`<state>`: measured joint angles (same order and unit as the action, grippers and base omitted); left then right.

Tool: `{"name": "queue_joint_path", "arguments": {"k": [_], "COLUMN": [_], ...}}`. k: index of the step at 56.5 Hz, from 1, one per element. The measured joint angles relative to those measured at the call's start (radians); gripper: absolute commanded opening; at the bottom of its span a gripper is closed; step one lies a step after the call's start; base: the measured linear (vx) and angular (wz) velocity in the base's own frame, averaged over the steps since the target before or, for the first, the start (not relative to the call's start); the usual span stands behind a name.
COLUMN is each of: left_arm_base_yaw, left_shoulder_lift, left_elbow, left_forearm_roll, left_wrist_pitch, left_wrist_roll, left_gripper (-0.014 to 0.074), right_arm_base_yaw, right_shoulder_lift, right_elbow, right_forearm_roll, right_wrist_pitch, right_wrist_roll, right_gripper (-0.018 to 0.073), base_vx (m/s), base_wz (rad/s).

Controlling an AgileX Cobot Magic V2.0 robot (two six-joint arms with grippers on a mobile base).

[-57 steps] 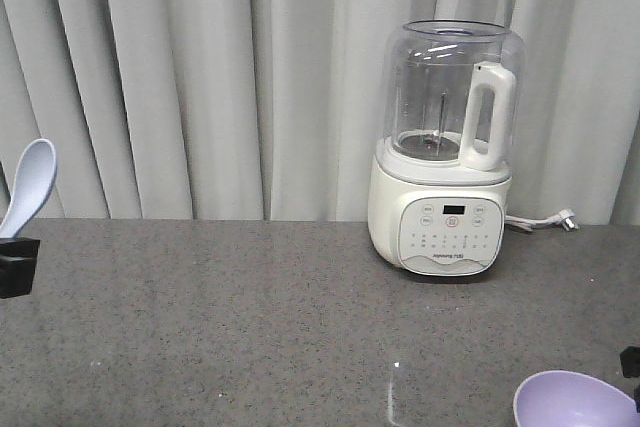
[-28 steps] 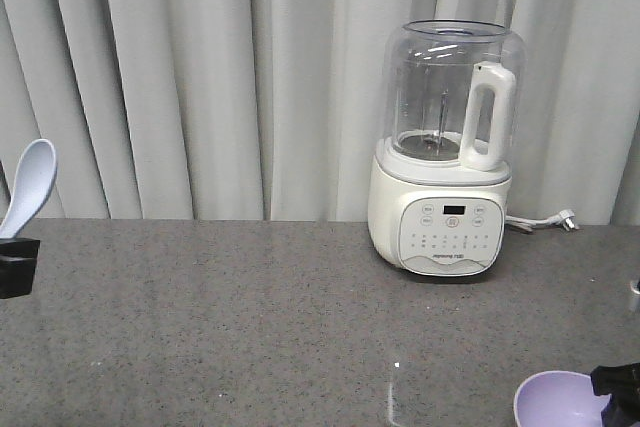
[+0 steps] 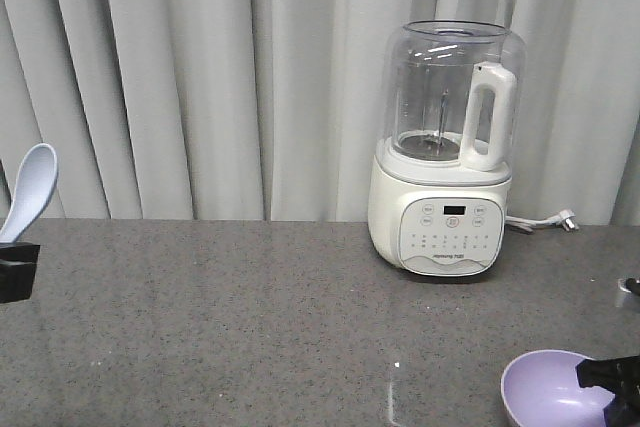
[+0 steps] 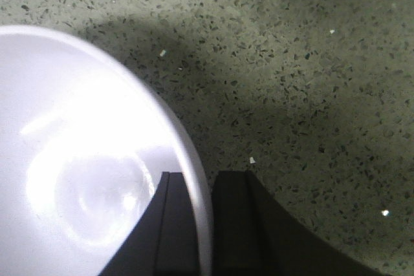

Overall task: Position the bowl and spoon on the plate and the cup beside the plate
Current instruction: 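Grasp the lavender bowl rim with the right gripper and lift it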

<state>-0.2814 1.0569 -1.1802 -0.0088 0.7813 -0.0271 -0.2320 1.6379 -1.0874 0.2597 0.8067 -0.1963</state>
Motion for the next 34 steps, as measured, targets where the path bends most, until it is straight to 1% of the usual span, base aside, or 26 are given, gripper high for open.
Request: {"name": "queue_joint_path", "arguments": {"k": [9,18,25,34], "left_arm_base_yaw": [0.000,0.000,0.000,0.000], "left_shoulder_lift": [0.000,0.000,0.000,-0.003], "left_elbow": [0.000,0.000,0.000,0.000], "left_forearm_roll": [0.000,0.000,0.000,0.000], "left_wrist_pitch": [0.004,0.004,0.004,0.006], "left_wrist_roll": [0.000,0.000,0.000,0.000], "left_gripper": [-0.0006,-0.0006,-0.0006,-0.0004], "right_arm_base_yaw": [0.000,0.000,0.010,0.062], "right_shoulder_lift": [-0.054,-0.208,-0.376,-0.574], "right_elbow": [0.005,0.006,0.006,0.006], "right_forearm_roll": [-0.018,0.002,0.043,0.077], "right_wrist_pitch": [0.008,-0.001,-0.003,0.001], "right_wrist_roll": [-0.001,-0.030,-0.096,-0.170], "right_gripper": [-0.0010,-0.0010,-0.0010,-0.0010], "base_vx": [0.00,0.00,0.00,0.00], "base_wz": [0.00,0.00,0.00,0.00]}}
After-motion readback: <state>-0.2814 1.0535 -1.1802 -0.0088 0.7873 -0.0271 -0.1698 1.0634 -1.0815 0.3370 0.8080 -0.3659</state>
